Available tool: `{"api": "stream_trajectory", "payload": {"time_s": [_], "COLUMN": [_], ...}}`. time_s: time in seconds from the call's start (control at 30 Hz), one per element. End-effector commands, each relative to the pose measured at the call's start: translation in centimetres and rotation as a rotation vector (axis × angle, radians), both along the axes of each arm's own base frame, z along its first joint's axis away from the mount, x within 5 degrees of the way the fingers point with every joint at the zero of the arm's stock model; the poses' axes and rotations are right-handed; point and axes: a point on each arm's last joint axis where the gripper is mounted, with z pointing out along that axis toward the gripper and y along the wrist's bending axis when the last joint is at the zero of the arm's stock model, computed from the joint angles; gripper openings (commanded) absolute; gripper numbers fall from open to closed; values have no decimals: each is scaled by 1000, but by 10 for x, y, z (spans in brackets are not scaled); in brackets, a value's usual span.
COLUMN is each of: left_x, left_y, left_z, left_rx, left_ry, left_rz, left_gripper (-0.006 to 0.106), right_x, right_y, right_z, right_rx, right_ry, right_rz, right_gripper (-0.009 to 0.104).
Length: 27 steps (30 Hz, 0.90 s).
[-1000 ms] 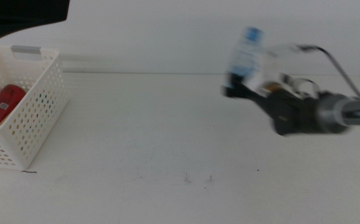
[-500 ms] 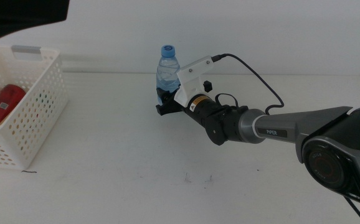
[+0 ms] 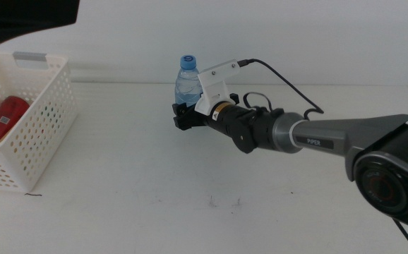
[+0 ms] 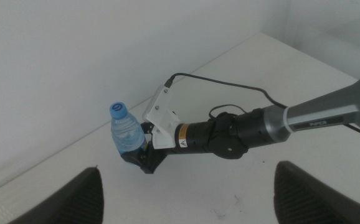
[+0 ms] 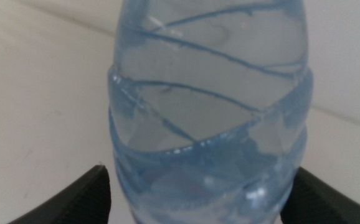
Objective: Use arms to grab the bottles and put them into the dustbin to the left of the table.
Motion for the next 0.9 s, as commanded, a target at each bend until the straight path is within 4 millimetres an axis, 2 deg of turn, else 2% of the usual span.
{"api": "stream_trajectory", "payload": {"time_s": [0.0, 0.07, 0.17, 0.2, 0.27, 0.37, 0.43, 0.53, 0.63, 0.8, 0.87], "left_x": [-2, -2, -2, -2, -2, -2, -2, -2, -2, -1, -1], "left_y": [0, 0, 0, 0, 0, 0, 0, 0, 1, 0, 0], "left_z": [3, 3, 3, 3, 3, 3, 3, 3, 3, 3, 3], "left_rx": [-14, -14, -14, -14, -14, -14, -14, -14, -13, -18, -18], "left_ry": [-16, -16, -16, -16, -16, -16, -16, -16, -16, -22, -22], "left_rz": [-4, -4, -4, -4, -4, -4, -4, -4, -3, -4, -4], "left_gripper": [94, 94, 94, 94, 94, 94, 94, 94, 94, 94, 94], "right_x": [-5, -9, -19, -25, -40, -76, -109, -156, -190, -238, -253], "right_y": [1, -1, -7, -10, -19, -43, -64, -96, -121, -151, -161], "right_z": [9, 11, 24, 33, 52, 95, 123, 154, 189, 256, 275], "right_rx": [-42, -82, -153, -168, -182, -158, -140, -123, -114, -42, -18], "right_ry": [60, 131, 256, 296, 349, 354, 348, 319, 289, 274, 233], "right_rz": [12, 13, 15, 14, 12, 7, 6, 9, 12, 0, 5], "right_gripper": [71, 76, 90, 93, 93, 93, 93, 93, 93, 93, 93]}}
